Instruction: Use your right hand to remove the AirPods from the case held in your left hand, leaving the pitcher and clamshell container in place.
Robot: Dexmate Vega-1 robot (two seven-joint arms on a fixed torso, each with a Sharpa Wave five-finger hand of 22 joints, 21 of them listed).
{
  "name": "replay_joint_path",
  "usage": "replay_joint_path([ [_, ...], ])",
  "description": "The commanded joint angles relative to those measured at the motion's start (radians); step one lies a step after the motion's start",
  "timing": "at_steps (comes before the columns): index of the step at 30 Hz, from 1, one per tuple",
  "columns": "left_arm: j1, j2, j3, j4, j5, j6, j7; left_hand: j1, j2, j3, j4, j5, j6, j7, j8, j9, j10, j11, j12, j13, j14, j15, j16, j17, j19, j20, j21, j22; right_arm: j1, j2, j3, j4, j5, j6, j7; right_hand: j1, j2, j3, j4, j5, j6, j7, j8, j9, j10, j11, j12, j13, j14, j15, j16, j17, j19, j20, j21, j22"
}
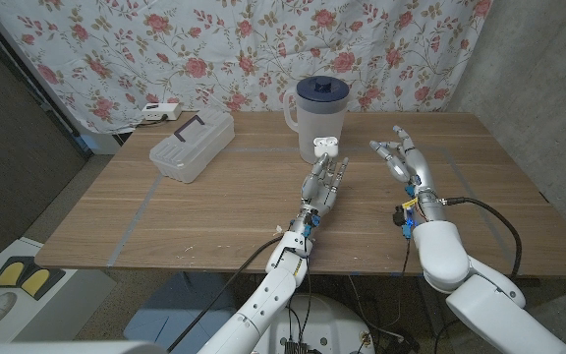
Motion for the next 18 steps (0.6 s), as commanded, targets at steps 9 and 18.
replay_joint_path([
  [9, -0.001, 0.012, -0.002, -0.011, -0.011, 0.017, -0.002, 0.024, 0.024, -0.004, 0.003, 0.008, 0.037, 0.023, 0.012, 0.063, 0.02, -0.008, 0.046, 0.257, 0.04, -0.026, 0.002, 0.003, 0.001, -0.006, 0.007, 0.005, 0.025, -0.078, 0.015, -0.101, -0.089, -0.069, 0.037, 0.087, -0.016, 0.037, 0.007, 0.025, -0.012, 0.001, -0.006, 0.002, 0.117, -0.042, 0.028, -0.004, 0.049, -0.037, 0.025, -0.009, 0.01, -0.022, 0.004, 0.002],
  [18, -0.005, 0.019, -0.002, -0.008, -0.004, 0.015, -0.013, 0.024, 0.023, -0.007, 0.004, 0.01, 0.038, 0.018, 0.016, 0.063, 0.02, -0.008, 0.046, 0.259, 0.043, -0.026, 0.0, 0.004, 0.001, -0.008, 0.007, 0.005, 0.032, -0.119, 0.034, -0.137, -0.086, -0.127, 0.094, 0.095, -0.027, 0.037, 0.019, 0.031, -0.047, 0.012, -0.018, 0.001, 0.117, -0.044, 0.017, -0.005, 0.05, -0.033, 0.03, -0.01, 0.0, -0.015, -0.001, 0.002],
])
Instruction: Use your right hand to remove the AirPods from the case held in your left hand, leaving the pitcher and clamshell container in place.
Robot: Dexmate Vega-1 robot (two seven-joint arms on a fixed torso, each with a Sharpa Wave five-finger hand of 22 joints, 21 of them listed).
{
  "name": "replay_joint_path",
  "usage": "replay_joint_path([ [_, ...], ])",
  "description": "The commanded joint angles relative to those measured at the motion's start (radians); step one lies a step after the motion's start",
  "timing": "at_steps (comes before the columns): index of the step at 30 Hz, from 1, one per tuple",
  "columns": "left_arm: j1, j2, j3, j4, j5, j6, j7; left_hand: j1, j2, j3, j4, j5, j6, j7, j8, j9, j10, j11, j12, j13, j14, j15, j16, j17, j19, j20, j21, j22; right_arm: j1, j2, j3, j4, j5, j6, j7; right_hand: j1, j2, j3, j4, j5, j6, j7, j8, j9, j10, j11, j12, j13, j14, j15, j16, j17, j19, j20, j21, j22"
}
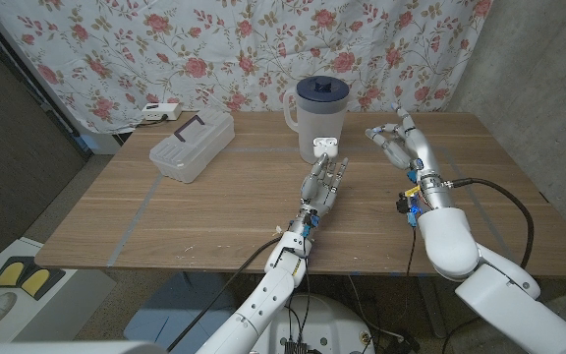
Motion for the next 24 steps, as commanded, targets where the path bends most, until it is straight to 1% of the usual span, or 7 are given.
replay_joint_path([
  [1, -0.005, 0.013, 0.0, -0.006, 0.01, -0.002, -0.005, 0.022, 0.024, -0.002, 0.004, 0.005, 0.034, 0.019, 0.016, 0.063, 0.013, -0.009, 0.046, 0.259, 0.034, -0.024, 0.004, 0.004, 0.001, -0.008, 0.007, 0.005, 0.013, -0.045, 0.014, -0.052, -0.022, -0.098, 0.082, 0.009, 0.0, -0.001, 0.007, 0.008, -0.019, 0.002, -0.005, 0.001, 0.0, 0.003, -0.002, 0.002, 0.003, -0.027, 0.01, 0.004, -0.012, 0.002, -0.002, 0.002],
  [9, 0.0, 0.011, 0.001, -0.009, 0.014, -0.011, 0.004, 0.021, 0.022, -0.004, 0.004, 0.006, 0.033, 0.02, 0.016, 0.059, 0.015, -0.008, 0.045, 0.257, 0.022, -0.022, -0.006, 0.001, 0.0, -0.004, 0.006, 0.005, 0.018, -0.046, 0.01, -0.046, -0.011, -0.103, 0.098, 0.0, -0.002, -0.006, 0.015, 0.009, -0.022, 0.005, -0.004, 0.001, -0.006, 0.013, -0.011, -0.002, -0.001, -0.022, 0.012, 0.006, -0.016, 0.008, -0.002, 0.002],
  [10, -0.005, 0.009, -0.001, 0.002, 0.007, -0.009, -0.017, 0.017, 0.022, -0.005, 0.007, 0.006, 0.031, 0.018, 0.016, 0.059, 0.014, -0.01, 0.043, 0.256, 0.019, -0.019, -0.008, 0.0, -0.001, -0.005, 0.006, 0.005, 0.019, -0.045, 0.009, -0.045, -0.012, -0.104, 0.097, -0.001, -0.003, -0.006, 0.016, 0.009, -0.022, 0.004, -0.004, 0.001, -0.007, 0.012, -0.012, -0.002, -0.002, -0.022, 0.012, 0.006, -0.016, 0.009, -0.002, 0.002],
  [11, -0.002, 0.016, 0.002, -0.009, 0.02, -0.011, 0.004, 0.003, 0.022, -0.009, 0.015, 0.006, 0.03, 0.017, 0.017, 0.059, 0.014, -0.013, 0.042, 0.256, 0.012, -0.009, -0.014, -0.003, 0.0, -0.004, 0.006, 0.005, 0.018, -0.045, 0.009, -0.046, -0.01, -0.106, 0.1, -0.001, -0.003, -0.006, 0.016, 0.009, -0.022, 0.005, -0.004, 0.001, -0.007, 0.011, -0.013, -0.002, -0.003, -0.02, 0.012, 0.006, -0.016, 0.009, -0.002, 0.002],
  [12, 0.003, 0.011, 0.0, -0.013, 0.015, -0.013, 0.012, 0.0, 0.021, -0.011, 0.017, 0.005, 0.027, 0.018, 0.016, 0.06, 0.011, -0.014, 0.039, 0.255, 0.01, -0.01, -0.015, -0.003, 0.0, -0.004, 0.006, 0.005, 0.018, -0.046, 0.009, -0.044, -0.01, -0.105, 0.1, -0.002, -0.003, -0.006, 0.017, 0.01, -0.023, 0.005, -0.004, 0.001, -0.008, 0.008, -0.014, -0.001, -0.004, -0.02, 0.012, 0.006, -0.017, 0.009, -0.002, 0.002],
  [22, -0.003, 0.007, -0.004, 0.005, -0.003, -0.004, -0.014, -0.038, 0.017, -0.021, 0.035, 0.004, 0.026, 0.017, 0.019, 0.058, 0.011, -0.016, 0.029, 0.255, -0.008, -0.006, -0.028, -0.006, 0.0, -0.003, 0.005, 0.004, 0.015, -0.046, 0.004, -0.053, -0.014, -0.125, 0.103, -0.008, -0.004, -0.009, 0.022, 0.011, -0.022, 0.005, -0.002, 0.001, -0.012, 0.012, -0.021, -0.001, -0.011, -0.014, 0.013, 0.007, -0.017, 0.012, -0.001, 0.002],
  [24, -0.008, 0.017, -0.002, 0.005, 0.004, 0.002, -0.011, -0.045, 0.018, -0.022, 0.038, 0.003, 0.027, 0.019, 0.02, 0.057, 0.013, -0.016, 0.029, 0.256, -0.007, -0.007, -0.028, -0.006, 0.0, -0.002, 0.005, 0.004, 0.019, -0.047, -0.001, -0.058, -0.017, -0.134, 0.106, -0.009, -0.004, -0.01, 0.023, 0.012, -0.023, 0.005, -0.001, 0.001, -0.014, 0.011, -0.023, -0.001, -0.011, -0.015, 0.014, 0.007, -0.018, 0.012, -0.002, 0.002],
])
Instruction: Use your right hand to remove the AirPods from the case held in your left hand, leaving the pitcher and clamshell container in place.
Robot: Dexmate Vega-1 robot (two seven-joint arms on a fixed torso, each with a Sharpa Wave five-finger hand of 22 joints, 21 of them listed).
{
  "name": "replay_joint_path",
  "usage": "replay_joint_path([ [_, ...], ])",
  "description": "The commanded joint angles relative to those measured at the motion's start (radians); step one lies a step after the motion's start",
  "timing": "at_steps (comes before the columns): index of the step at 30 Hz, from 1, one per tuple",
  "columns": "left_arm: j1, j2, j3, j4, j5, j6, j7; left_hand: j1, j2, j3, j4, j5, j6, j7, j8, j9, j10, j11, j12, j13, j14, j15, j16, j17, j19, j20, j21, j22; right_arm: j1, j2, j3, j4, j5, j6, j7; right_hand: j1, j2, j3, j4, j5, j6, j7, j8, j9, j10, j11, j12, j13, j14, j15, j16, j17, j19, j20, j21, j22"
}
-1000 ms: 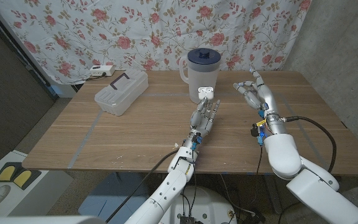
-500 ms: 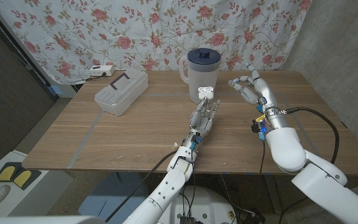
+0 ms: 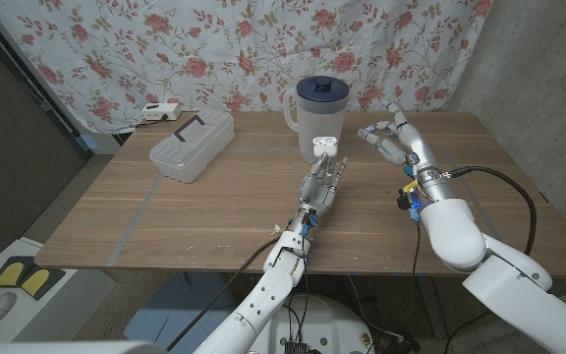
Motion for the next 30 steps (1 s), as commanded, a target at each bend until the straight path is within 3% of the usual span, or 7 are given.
replay_joint_path([
  [1, -0.003, 0.0, -0.003, 0.009, -0.011, 0.008, -0.008, -0.049, 0.023, 0.006, 0.016, 0.004, 0.029, 0.02, 0.021, 0.057, 0.016, -0.015, 0.029, 0.257, -0.001, -0.005, -0.004, 0.004, -0.001, 0.0, 0.005, 0.004, 0.006, -0.011, -0.01, -0.011, -0.004, -0.021, 0.018, -0.009, -0.004, -0.001, 0.006, 0.004, -0.01, 0.005, -0.001, 0.001, -0.004, -0.001, -0.004, 0.004, -0.008, -0.012, 0.006, 0.005, -0.005, 0.004, -0.001, 0.002],
  [9, -0.003, 0.008, -0.005, 0.009, -0.01, 0.013, -0.015, -0.024, 0.029, 0.023, -0.008, 0.005, 0.031, 0.022, 0.029, 0.057, 0.024, -0.017, 0.025, 0.267, 0.03, -0.012, 0.013, 0.019, 0.004, 0.003, 0.006, 0.004, 0.035, -0.031, -0.035, -0.027, -0.016, -0.057, 0.051, -0.011, -0.005, -0.002, 0.007, 0.005, -0.007, 0.004, 0.001, 0.001, -0.004, 0.005, -0.007, 0.004, -0.011, -0.009, 0.008, 0.005, -0.005, 0.004, -0.001, 0.002],
  [30, -0.001, 0.007, -0.002, 0.012, -0.01, 0.017, -0.013, -0.019, 0.026, 0.028, -0.015, 0.003, 0.033, 0.024, 0.036, 0.048, 0.032, -0.016, 0.014, 0.282, 0.041, -0.011, 0.014, 0.021, 0.003, 0.0, 0.004, 0.004, 0.119, -0.069, -0.083, -0.06, -0.057, -0.137, 0.118, 0.008, -0.006, 0.004, -0.003, 0.01, -0.017, 0.006, -0.001, 0.001, 0.0, 0.011, -0.016, 0.006, -0.008, -0.015, 0.013, 0.002, -0.004, 0.003, 0.001, 0.002],
])
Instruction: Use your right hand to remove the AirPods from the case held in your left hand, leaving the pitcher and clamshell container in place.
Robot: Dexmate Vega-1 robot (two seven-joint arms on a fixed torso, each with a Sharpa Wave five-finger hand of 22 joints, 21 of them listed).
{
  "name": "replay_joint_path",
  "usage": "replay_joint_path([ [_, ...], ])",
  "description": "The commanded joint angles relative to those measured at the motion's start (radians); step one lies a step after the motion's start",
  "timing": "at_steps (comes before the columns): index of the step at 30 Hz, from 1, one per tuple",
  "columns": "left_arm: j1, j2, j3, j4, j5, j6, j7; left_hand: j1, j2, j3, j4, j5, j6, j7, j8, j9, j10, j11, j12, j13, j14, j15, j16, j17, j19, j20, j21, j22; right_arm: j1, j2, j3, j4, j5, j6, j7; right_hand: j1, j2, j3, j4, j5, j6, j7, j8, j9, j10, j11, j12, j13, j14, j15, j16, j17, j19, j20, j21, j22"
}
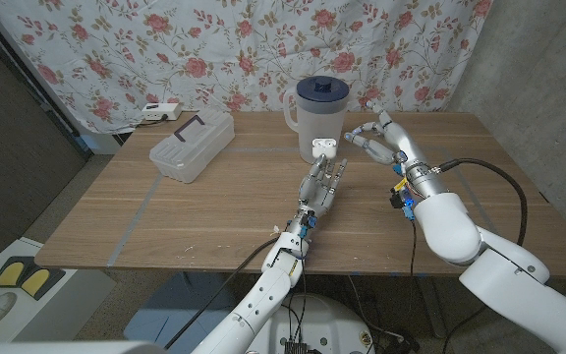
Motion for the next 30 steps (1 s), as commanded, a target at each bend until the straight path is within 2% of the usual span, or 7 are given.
replay_joint_path([
  [1, 0.001, -0.002, 0.002, 0.003, -0.002, 0.004, 0.002, -0.014, 0.03, 0.012, 0.001, 0.007, 0.034, 0.025, 0.036, 0.048, 0.032, -0.016, 0.004, 0.282, 0.022, -0.012, 0.004, 0.004, 0.005, -0.002, 0.004, 0.004, 0.058, -0.028, -0.028, -0.02, -0.025, -0.063, 0.061, 0.015, -0.001, 0.006, -0.005, 0.007, -0.014, 0.001, -0.001, 0.001, 0.003, 0.007, -0.004, 0.002, -0.002, -0.02, 0.006, 0.002, 0.001, -0.003, 0.001, 0.002],
  [12, -0.003, -0.005, 0.006, 0.011, 0.003, 0.005, -0.002, -0.011, 0.027, 0.012, -0.002, 0.006, 0.042, 0.025, 0.041, 0.043, 0.042, -0.015, -0.001, 0.286, 0.028, -0.013, 0.007, 0.006, 0.006, -0.005, 0.004, 0.004, 0.123, -0.056, -0.061, -0.034, -0.032, -0.126, 0.134, 0.033, -0.003, 0.013, -0.011, 0.011, -0.024, 0.005, -0.003, 0.001, 0.008, 0.011, -0.013, -0.005, 0.001, -0.02, 0.01, -0.001, 0.001, -0.006, 0.001, 0.002],
  [19, -0.001, -0.003, 0.007, 0.007, 0.006, 0.007, -0.001, -0.011, 0.026, 0.013, -0.002, 0.006, 0.043, 0.029, 0.042, 0.041, 0.044, -0.014, -0.006, 0.289, 0.032, -0.013, 0.007, 0.006, 0.005, -0.005, 0.004, 0.005, 0.163, -0.066, -0.08, -0.034, -0.036, -0.15, 0.171, 0.037, -0.003, 0.014, -0.009, 0.013, -0.027, 0.008, -0.003, 0.001, 0.011, 0.023, -0.019, -0.009, 0.002, -0.021, 0.012, -0.001, 0.002, -0.007, 0.001, 0.002],
  [30, 0.002, 0.006, 0.007, -0.008, 0.01, 0.007, 0.002, -0.008, 0.025, 0.015, -0.003, 0.006, 0.042, 0.025, 0.045, 0.039, 0.048, -0.014, -0.012, 0.294, 0.036, -0.013, 0.006, 0.007, 0.005, -0.006, 0.004, 0.005, 0.193, -0.091, -0.079, -0.037, -0.038, -0.145, 0.209, 0.043, -0.004, 0.014, -0.007, 0.015, -0.034, 0.012, -0.003, 0.001, 0.012, 0.022, -0.026, -0.009, -0.002, -0.016, 0.014, -0.002, 0.001, -0.004, 0.001, 0.002],
])
